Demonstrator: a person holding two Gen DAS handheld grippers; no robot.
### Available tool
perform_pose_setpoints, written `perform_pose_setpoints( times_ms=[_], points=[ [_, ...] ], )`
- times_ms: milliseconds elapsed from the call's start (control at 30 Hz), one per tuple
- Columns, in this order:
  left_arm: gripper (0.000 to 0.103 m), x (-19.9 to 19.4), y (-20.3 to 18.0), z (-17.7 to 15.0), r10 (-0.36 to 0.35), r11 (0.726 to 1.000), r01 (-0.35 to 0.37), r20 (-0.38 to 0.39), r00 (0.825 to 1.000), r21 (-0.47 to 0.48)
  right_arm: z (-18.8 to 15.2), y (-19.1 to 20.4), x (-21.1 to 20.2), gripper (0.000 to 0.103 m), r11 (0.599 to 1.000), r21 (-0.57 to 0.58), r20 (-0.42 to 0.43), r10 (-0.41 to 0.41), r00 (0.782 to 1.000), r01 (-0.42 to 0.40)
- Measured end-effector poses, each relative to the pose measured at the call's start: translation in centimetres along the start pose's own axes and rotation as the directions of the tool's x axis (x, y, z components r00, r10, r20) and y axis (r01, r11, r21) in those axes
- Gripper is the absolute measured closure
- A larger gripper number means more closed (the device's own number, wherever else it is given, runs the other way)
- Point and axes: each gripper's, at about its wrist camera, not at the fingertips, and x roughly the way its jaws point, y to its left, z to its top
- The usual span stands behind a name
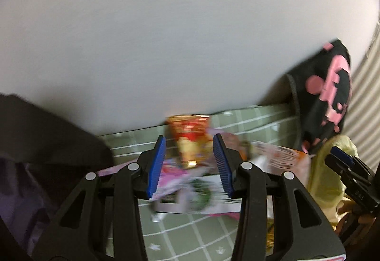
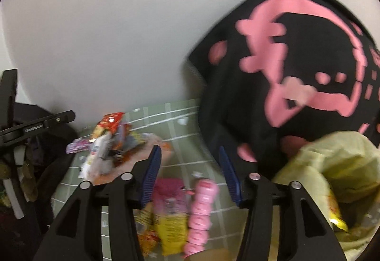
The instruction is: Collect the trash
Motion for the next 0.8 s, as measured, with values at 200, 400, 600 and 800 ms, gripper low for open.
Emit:
perform_pose_setpoints(
  times_ms=[200,400,600,800],
  points=[
    [0.059,2.2,3.1,-0.2,0.014,1.000,-0.014,-0.052,0.999,-0.015,1.3,2.8,2.6,0.054,0.998,-0.064,-0.044,0.013,0.999,-0.016],
    [0.059,5.7,3.7,-1.2,-0.045,0.998,0.039,-0.161,0.986,-0.042,2.3,3.3,3.9,0.054,0.995,-0.098,-0.074,-0.021,0.997,0.014],
    [0.059,7.0,1.7,-2.1,-0.076,0.997,0.081,-0.207,0.975,0.019,3.1,2.8,4.7,0.054,0.994,-0.090,-0.081,-0.065,0.995,0.057],
    [0.068,7.4,1.5,-2.2,-0.083,0.996,0.076,-0.219,0.972,-0.037,4.2,3.8,6.4,0.054,0.992,-0.110,-0.100,-0.076,0.992,0.065]
  ],
)
